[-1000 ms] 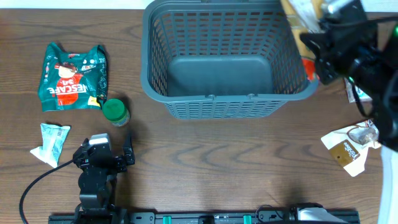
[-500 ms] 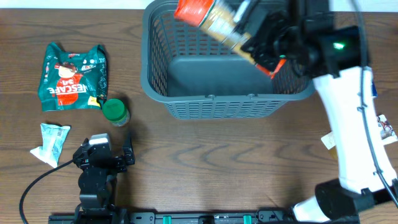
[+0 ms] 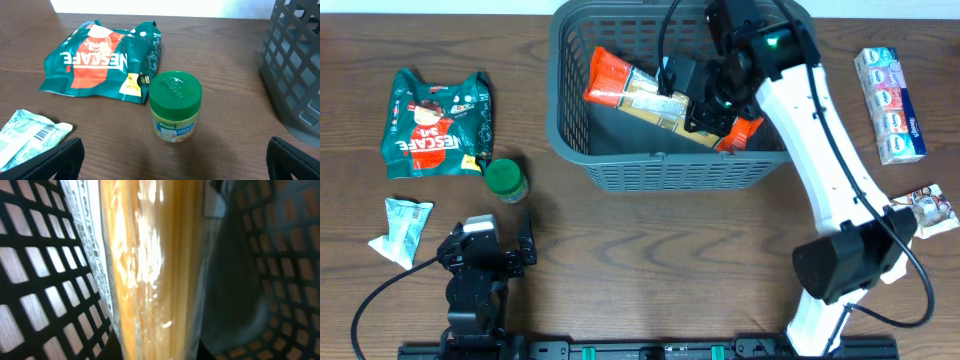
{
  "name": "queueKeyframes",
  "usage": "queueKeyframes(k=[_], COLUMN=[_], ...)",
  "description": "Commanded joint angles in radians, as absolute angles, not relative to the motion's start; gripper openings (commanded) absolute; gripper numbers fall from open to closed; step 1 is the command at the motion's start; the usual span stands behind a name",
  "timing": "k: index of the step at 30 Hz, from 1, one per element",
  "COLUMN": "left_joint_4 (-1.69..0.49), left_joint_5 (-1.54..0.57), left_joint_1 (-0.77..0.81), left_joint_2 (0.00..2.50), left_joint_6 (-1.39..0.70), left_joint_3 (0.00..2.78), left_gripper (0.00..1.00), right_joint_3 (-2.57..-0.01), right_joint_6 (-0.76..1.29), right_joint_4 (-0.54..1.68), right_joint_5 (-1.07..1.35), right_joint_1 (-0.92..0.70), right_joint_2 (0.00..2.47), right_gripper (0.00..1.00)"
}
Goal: Pack container
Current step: 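Lower the spaghetti pack into the basket and open the right gripper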
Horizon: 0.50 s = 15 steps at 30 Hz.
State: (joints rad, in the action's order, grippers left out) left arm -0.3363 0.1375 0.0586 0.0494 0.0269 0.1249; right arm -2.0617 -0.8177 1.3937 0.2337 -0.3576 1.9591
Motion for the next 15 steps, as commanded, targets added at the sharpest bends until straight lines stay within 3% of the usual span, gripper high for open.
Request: queueKeyframes(k=[1, 15], left_joint_4=[-0.342, -0.342], left_joint_5=[0.142, 0.142], left_joint_1=[0.062, 0.062], left_joint_2=[0.043, 0.043], left_joint_6=[0.03, 0.03], left_joint_3=[0.104, 0.104], left_gripper=[0.99, 0.99], right_joint_3=[-2.086, -1.992], right_joint_6=[-0.828, -0.839], right_joint_4=[1.384, 1.38], right_joint_5=[0.284, 0.311], right_joint_1=[-0.327, -0.302], right_joint_2=[1.943, 1.947], right_gripper=[0.01, 0.01])
